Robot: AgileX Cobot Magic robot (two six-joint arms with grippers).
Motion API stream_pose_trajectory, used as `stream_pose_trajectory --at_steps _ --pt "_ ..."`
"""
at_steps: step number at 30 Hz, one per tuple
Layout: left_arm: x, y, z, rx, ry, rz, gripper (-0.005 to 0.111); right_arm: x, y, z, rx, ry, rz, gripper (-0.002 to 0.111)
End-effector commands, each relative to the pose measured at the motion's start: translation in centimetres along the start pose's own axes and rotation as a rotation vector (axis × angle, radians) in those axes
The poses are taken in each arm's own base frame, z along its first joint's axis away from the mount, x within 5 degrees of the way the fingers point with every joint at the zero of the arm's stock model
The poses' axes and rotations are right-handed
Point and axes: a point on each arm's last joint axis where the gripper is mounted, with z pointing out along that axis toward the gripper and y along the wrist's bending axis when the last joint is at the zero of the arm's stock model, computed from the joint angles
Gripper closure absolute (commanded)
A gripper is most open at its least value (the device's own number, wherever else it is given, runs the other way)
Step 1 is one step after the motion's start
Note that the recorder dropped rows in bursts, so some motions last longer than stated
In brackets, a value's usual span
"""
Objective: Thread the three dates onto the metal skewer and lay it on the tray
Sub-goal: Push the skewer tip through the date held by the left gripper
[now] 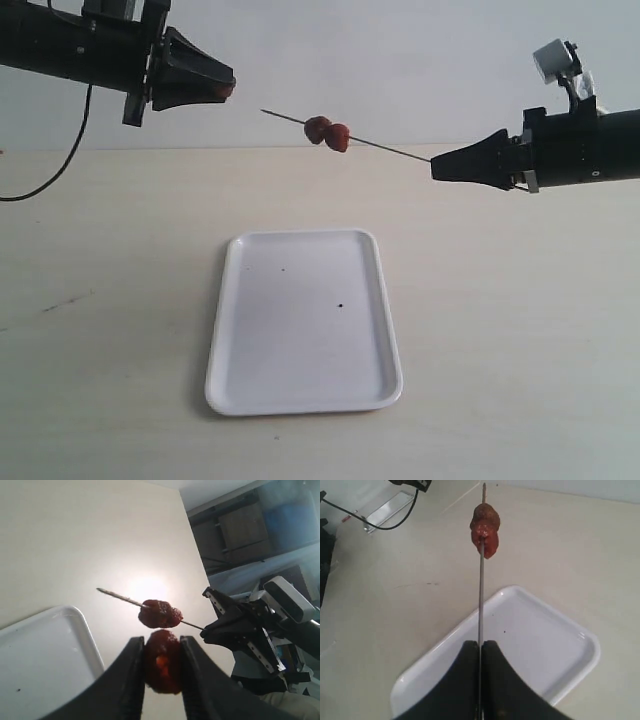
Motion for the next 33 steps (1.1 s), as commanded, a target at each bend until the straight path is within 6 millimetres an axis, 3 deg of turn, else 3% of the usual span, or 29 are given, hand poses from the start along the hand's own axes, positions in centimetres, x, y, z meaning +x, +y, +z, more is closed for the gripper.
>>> stream_pose_trajectory --at_steps 1,7,11,16,33 --pt "-0.7 0.4 -2.3 -0.006 -0.056 0.009 0.083 -0.5 0.2 0.0 -0.008 -0.052 0.015 0.108" --pt "-1.3 1.8 -4.9 -0.032 -0.111 -0.003 0.083 -1.2 0.6 -0.3 -0.003 -0.082 -0.011 0.108" --pt "-1.6 2.5 -6.3 -0.051 -0.138 -0.011 0.083 -1.5 1.9 1.6 -0.051 -0.066 -0.039 0.108" --pt "-1.4 2.7 -6.3 -0.072 -0.121 -0.013 0.083 -2.4 3.8 4.2 -0.122 0.001 -0.118 0.108" --pt "0.4 1.8 -6.5 -0.106 -0.082 -0.047 0.083 -2.2 3.5 3.9 -0.116 0.014 -0.154 0.108"
